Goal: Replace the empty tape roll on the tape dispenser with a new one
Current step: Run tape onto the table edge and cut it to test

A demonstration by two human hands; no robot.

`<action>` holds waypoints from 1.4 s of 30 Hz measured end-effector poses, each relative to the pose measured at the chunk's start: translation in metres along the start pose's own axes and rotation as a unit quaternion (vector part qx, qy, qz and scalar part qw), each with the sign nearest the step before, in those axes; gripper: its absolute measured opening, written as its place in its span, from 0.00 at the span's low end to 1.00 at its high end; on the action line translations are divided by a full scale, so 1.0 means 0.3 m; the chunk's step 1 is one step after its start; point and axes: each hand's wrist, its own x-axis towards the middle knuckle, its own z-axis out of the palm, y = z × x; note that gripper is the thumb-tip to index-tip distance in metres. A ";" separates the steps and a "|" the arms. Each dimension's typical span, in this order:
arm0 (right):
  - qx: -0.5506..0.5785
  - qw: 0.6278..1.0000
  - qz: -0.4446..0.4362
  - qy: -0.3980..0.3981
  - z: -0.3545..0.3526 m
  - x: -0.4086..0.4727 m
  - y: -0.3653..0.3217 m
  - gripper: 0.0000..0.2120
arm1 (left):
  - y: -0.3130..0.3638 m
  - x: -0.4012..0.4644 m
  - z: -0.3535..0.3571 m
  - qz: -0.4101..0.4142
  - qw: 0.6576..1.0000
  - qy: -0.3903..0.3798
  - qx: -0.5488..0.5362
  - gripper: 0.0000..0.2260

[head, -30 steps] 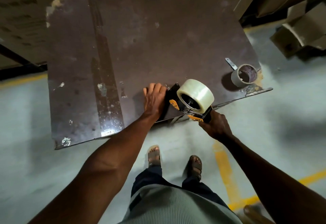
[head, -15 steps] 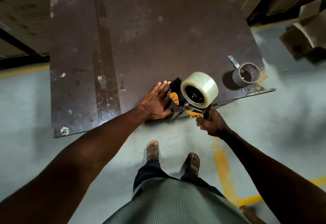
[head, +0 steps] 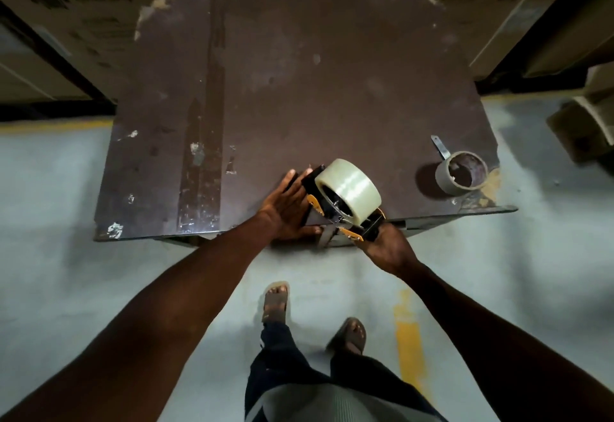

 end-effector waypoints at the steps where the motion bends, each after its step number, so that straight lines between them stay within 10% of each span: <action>1: -0.005 1.000 0.003 -0.005 0.000 0.001 0.002 0.20 | 0.001 -0.003 -0.005 0.000 1.000 -0.001 0.003 0.45; 35: -0.139 0.985 0.091 0.037 -0.107 -0.320 0.258 0.13 | 0.040 0.017 -0.015 -0.024 0.999 -0.028 -0.001 0.48; 42: -0.138 0.987 0.072 0.044 -0.102 -0.324 0.275 0.11 | 0.222 0.021 -0.026 0.077 0.997 -0.021 0.000 0.31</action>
